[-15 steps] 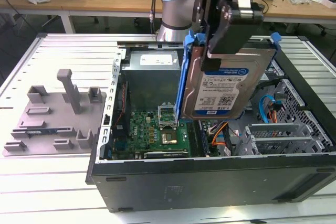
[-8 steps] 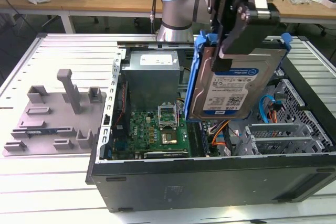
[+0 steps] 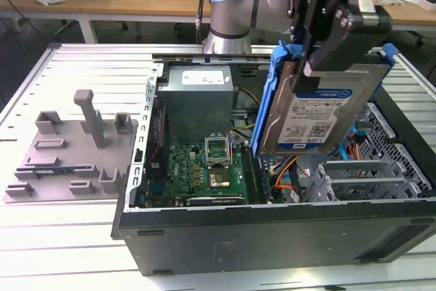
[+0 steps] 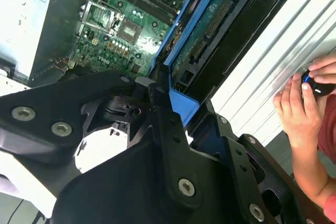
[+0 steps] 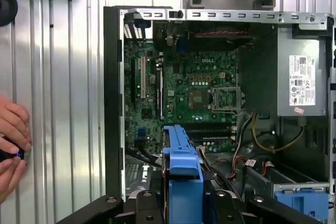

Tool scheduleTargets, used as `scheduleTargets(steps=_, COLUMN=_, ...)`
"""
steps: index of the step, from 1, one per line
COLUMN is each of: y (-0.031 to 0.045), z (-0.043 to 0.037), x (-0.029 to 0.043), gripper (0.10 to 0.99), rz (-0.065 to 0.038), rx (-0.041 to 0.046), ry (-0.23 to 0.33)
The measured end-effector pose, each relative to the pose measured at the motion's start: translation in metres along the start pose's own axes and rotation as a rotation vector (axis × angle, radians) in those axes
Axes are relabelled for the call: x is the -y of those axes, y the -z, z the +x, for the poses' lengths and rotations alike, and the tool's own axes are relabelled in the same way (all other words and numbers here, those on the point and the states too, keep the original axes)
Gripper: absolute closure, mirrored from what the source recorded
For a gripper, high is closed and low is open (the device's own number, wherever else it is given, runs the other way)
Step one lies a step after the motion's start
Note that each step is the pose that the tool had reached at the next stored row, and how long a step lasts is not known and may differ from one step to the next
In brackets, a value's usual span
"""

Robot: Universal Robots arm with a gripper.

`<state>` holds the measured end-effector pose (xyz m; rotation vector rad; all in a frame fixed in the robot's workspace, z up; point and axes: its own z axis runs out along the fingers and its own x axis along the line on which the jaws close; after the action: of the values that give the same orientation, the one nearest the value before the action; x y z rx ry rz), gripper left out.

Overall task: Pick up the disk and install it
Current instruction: 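Insert the disk into the insertion slot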

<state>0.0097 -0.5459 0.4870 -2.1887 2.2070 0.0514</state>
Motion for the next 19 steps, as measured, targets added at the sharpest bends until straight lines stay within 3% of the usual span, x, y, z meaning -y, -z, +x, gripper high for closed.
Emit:
scheduleTargets(steps=3, y=0.0, z=0.001, x=0.0143, gripper=0.718, rz=0.0, rx=0.0, ry=0.0)
scheduleTargets(steps=8, y=-0.0001, z=0.002, x=0.0302, gripper=0.718, rz=0.0, rx=0.0001, ry=0.0)
scheduleTargets(steps=16, y=-0.0008, z=0.0022, x=0.074, gripper=0.718, rz=0.001, rx=0.0, ry=0.0)
scheduleTargets(steps=19, y=-0.0012, z=0.0021, x=0.0814, gripper=0.718, rz=0.002, rx=0.0001, ry=0.0)
